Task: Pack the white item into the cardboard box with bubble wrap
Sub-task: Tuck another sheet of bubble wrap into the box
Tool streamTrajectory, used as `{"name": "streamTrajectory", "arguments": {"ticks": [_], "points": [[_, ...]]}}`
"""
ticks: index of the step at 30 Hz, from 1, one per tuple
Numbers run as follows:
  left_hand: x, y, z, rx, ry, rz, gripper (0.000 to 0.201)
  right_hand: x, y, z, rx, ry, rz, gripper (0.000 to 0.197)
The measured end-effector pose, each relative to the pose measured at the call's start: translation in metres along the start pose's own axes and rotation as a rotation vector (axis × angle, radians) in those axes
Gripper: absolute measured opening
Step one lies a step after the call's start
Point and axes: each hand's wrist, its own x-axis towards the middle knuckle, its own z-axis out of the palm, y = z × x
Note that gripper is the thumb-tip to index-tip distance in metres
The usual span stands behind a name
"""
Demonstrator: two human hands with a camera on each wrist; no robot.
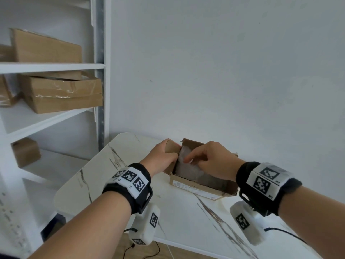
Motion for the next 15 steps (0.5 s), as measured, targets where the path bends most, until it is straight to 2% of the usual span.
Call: {"name": "streamTrajectory", "arguments": {"ticks": [3, 5, 9, 12, 15], "points": [[0.0008, 0.0008, 0.0004, 0.006, -0.007, -0.002, 0.030, -0.0015, -0.0054, -0.0022, -0.352, -0.177, -0.063, 0.061], [0.0007, 0.0004, -0.0001, 0.007, -0.013, -0.006, 0.030, -0.0012, -0.0069, -0.0009, -0.492, -0.187, -0.106, 0.066], [0.0017, -0.0014, -0.0003, -0.002, -0.018, -0.009, 0.032, 0.0028, -0.0014, 0.0017, -0.556, -0.194, -0.109, 0.056], [0.0036, -0.0025, -0.0003, -0.010, -0.016, 0.003, 0.031, 0.0043, -0.0040, 0.0045, -0.646, -0.264, -0.138, 0.049], [0.0040, -0.0026, -0.0009, 0.002, -0.019, 0.014, 0.031, 0.0065, -0.0063, 0.0073, -0.633, -0.357, -0.162, 0.046]]}}
